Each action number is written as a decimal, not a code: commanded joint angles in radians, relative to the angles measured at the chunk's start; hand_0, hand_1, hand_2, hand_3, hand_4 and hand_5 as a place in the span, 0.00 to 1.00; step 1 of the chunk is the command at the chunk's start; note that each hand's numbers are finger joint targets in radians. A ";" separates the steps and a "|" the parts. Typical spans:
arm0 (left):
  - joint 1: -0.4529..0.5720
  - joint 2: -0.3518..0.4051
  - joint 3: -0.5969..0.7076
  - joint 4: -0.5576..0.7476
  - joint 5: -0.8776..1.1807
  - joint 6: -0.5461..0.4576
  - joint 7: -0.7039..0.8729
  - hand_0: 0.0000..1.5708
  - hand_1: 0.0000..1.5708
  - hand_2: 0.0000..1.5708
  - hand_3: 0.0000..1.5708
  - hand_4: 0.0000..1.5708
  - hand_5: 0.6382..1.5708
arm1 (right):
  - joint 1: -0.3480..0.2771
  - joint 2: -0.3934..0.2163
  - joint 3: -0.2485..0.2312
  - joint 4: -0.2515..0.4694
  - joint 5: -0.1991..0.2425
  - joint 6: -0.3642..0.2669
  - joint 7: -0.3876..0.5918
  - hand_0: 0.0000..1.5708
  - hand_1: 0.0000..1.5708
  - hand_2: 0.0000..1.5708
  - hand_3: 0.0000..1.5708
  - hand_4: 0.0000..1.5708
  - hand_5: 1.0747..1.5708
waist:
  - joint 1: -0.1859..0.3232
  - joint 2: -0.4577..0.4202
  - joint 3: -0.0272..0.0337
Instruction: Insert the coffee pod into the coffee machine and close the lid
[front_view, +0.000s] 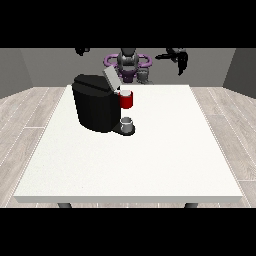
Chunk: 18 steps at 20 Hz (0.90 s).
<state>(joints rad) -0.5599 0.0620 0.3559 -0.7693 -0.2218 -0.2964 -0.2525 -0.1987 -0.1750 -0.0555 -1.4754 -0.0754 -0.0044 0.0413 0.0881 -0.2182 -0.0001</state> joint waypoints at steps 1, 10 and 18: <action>0.010 -0.050 -0.012 -0.074 0.055 -0.009 0.073 0.00 0.00 0.00 0.00 0.02 1.00 | -0.054 -0.014 0.015 0.014 0.021 0.016 0.020 0.00 0.00 0.00 0.00 0.09 1.00 | 0.045 0.008 0.0003; 0.165 -0.061 -0.116 -0.334 0.136 -0.022 0.170 0.00 0.00 0.00 0.00 0.00 1.00 | -0.086 0.003 0.001 0.128 0.039 0.037 -0.035 0.00 0.00 0.00 0.00 0.00 1.00 | 0.094 0.045 0.0006; 0.266 -0.053 -0.154 -0.495 0.200 -0.012 0.162 0.00 0.00 0.00 0.00 0.00 1.00 | -0.204 -0.026 -0.084 0.259 -0.015 0.075 -0.073 0.00 0.00 0.00 0.00 0.00 1.00 | 0.110 0.158 0.0005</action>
<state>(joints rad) -0.3505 0.0115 0.2266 -1.1750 -0.0458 -0.2915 -0.1013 -0.3663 -0.1874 -0.1003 -1.2864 -0.0745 0.0593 -0.0036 0.1742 -0.0939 0.0002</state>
